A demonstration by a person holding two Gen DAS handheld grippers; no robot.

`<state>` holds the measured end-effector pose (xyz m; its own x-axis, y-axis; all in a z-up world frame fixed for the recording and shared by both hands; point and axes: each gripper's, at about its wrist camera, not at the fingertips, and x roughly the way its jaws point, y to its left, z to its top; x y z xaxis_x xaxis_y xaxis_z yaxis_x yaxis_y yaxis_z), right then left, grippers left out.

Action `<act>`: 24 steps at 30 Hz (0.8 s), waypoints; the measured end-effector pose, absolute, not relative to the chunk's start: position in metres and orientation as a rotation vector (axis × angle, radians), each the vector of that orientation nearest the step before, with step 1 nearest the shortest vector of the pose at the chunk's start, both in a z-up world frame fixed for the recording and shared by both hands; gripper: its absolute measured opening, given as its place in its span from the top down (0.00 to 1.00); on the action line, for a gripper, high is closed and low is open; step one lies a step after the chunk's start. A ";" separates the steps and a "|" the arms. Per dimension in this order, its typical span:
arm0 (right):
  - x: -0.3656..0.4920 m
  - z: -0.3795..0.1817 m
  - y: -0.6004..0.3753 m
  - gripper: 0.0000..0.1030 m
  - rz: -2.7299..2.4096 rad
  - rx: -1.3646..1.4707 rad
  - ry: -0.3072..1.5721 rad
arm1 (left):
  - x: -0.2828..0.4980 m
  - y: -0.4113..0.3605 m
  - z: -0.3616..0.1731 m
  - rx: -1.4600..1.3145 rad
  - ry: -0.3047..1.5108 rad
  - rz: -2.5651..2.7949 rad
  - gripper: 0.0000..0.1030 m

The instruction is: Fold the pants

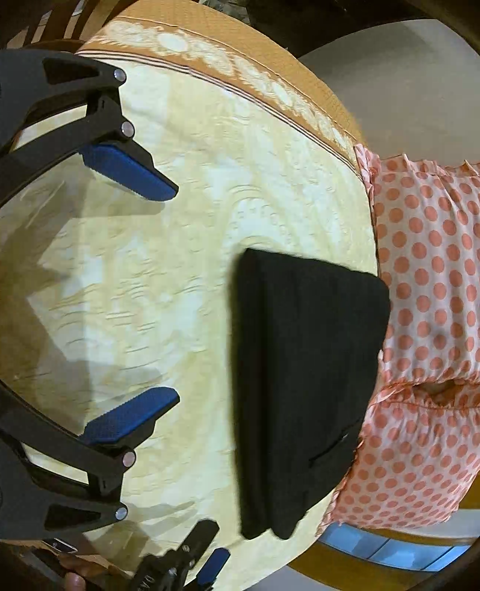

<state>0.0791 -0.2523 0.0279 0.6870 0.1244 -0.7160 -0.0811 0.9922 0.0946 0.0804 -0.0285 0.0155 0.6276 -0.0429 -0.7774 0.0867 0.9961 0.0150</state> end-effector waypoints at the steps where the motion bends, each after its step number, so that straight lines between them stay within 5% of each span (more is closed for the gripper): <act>1: 0.077 0.027 -0.248 0.07 0.119 0.046 0.807 | 0.076 -0.031 0.014 0.064 0.881 -0.074 0.02; 24: 0.049 0.016 -0.234 0.01 0.068 0.025 0.752 | 0.048 -0.039 0.003 0.052 0.758 -0.068 0.02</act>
<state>0.0491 -0.2343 0.0158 0.7284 0.0704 -0.6815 -0.0522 0.9975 0.0473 0.0480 -0.0387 0.0026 0.7242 -0.0425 -0.6883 0.0803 0.9965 0.0230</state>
